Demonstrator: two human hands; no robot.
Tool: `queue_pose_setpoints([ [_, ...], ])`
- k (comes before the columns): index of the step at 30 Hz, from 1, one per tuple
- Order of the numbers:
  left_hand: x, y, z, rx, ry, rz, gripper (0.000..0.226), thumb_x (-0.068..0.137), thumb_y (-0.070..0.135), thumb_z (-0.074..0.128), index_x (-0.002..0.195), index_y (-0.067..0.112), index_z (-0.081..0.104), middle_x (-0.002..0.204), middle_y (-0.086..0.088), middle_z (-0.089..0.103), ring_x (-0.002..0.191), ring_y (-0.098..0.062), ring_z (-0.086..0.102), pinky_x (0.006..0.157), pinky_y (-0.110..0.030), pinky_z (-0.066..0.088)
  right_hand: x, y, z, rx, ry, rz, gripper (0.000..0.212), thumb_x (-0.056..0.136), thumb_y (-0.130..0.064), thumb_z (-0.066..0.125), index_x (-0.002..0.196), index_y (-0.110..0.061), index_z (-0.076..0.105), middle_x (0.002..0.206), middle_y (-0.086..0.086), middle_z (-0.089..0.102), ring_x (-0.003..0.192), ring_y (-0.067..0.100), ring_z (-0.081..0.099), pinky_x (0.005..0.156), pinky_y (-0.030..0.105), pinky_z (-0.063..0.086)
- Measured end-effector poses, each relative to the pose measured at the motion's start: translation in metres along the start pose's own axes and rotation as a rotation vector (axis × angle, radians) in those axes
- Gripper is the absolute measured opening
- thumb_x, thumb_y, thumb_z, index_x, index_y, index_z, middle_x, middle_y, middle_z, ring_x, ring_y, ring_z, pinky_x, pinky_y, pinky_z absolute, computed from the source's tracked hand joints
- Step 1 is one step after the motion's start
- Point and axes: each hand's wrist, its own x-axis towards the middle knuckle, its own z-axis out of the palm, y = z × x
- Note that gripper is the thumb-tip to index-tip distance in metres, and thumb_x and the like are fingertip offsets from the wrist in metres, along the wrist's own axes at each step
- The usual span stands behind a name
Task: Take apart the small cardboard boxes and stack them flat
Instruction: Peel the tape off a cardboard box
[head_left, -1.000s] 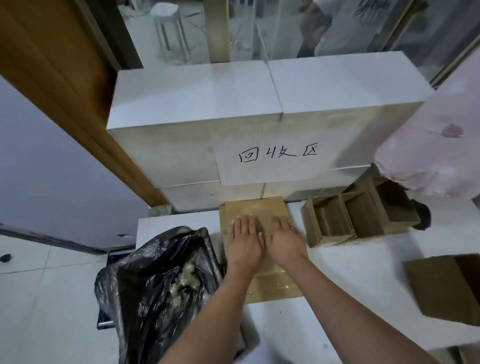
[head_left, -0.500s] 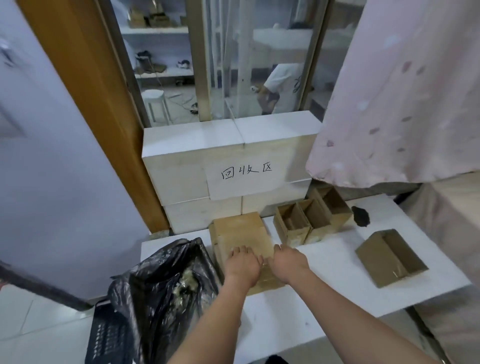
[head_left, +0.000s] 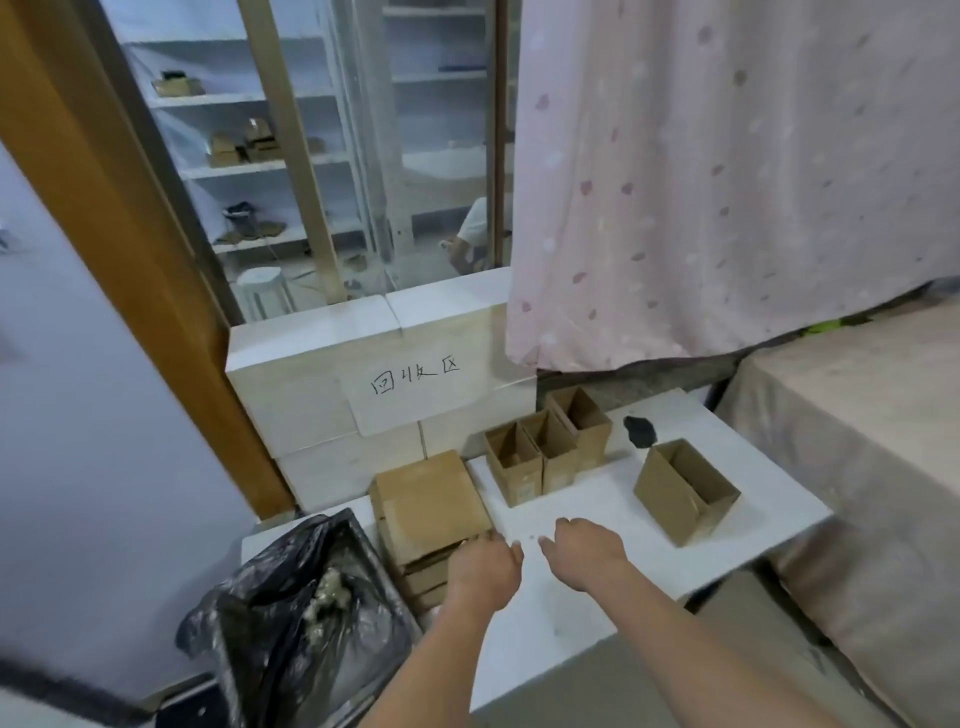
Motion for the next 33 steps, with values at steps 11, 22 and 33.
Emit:
queue_pose_setpoints([
  [11, -0.051, 0.140, 0.050, 0.114, -0.096, 0.174, 0.043, 0.108, 0.032, 0.022, 0.131, 0.012, 0.052, 0.130, -0.009, 0.057, 0.121, -0.027, 0.053, 0.090, -0.038, 0.043, -0.094, 0.129, 0.063, 0.103, -0.080, 0.195, 0.049, 0.105, -0.045, 0.028, 0.128, -0.010, 0.053, 0.128, 0.013, 0.057, 0.114, 0.028, 0.057, 0.087, 0.036, 0.048],
  [22, 0.005, 0.194, 0.030, 0.284, -0.073, 0.297, 0.046, 0.108, 0.029, 0.019, 0.139, 0.012, 0.048, 0.132, -0.010, 0.056, 0.122, -0.029, 0.052, 0.078, -0.037, 0.039, -0.060, 0.191, 0.038, 0.193, 0.015, 0.218, 0.046, 0.105, -0.044, 0.029, 0.121, -0.009, 0.055, 0.122, 0.011, 0.061, 0.109, 0.027, 0.060, 0.088, 0.036, 0.050],
  [33, 0.142, 0.254, 0.006, 0.347, -0.037, 0.433, 0.030, 0.105, 0.017, 0.033, 0.131, 0.015, 0.047, 0.121, -0.012, 0.056, 0.111, -0.030, 0.054, 0.074, -0.038, 0.041, 0.053, 0.280, -0.011, 0.023, -0.021, 0.239, 0.036, 0.105, -0.031, 0.032, 0.119, -0.016, 0.062, 0.119, 0.005, 0.065, 0.110, 0.024, 0.061, 0.088, 0.034, 0.049],
])
